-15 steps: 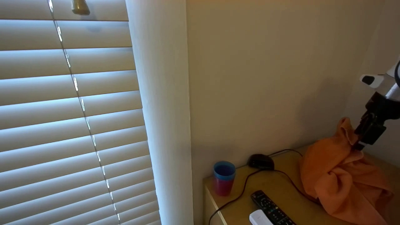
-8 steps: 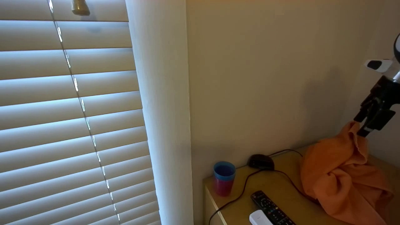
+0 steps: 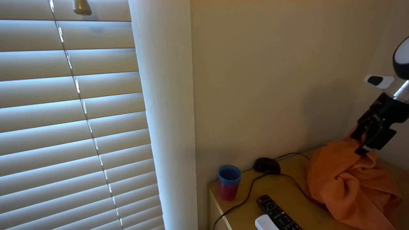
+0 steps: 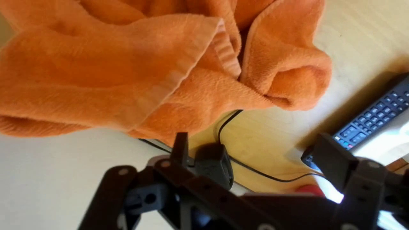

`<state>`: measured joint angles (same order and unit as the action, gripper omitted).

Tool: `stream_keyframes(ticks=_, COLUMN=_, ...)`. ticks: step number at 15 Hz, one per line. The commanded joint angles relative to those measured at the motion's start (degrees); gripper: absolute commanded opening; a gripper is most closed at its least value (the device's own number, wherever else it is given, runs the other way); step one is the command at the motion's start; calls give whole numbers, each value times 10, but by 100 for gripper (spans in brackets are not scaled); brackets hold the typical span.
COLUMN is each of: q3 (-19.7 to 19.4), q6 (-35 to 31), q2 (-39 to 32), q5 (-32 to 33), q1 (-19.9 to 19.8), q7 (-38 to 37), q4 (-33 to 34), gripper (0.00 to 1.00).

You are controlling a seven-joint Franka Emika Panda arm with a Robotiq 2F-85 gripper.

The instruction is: Fold the orange towel from left to right three times, slide the orange towel a little to the right

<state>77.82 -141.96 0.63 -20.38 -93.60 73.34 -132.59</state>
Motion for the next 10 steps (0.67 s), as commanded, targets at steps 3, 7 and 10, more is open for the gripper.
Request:
stream_keyframes(ticks=3, q3=-123, q6=-234, q2=2, q5=76, q1=146, q7=-92, q4=-148, gripper=100)
stream_keyframes(ticks=7, q3=-170, q6=-285, q2=15, q5=201, q1=147, q7=-227, q4=-214, gripper=100)
stream_keyframes(ticks=10, q3=-181, q6=-257, q2=16, q5=285, q1=116, q7=-338, q4=-209, gripper=100)
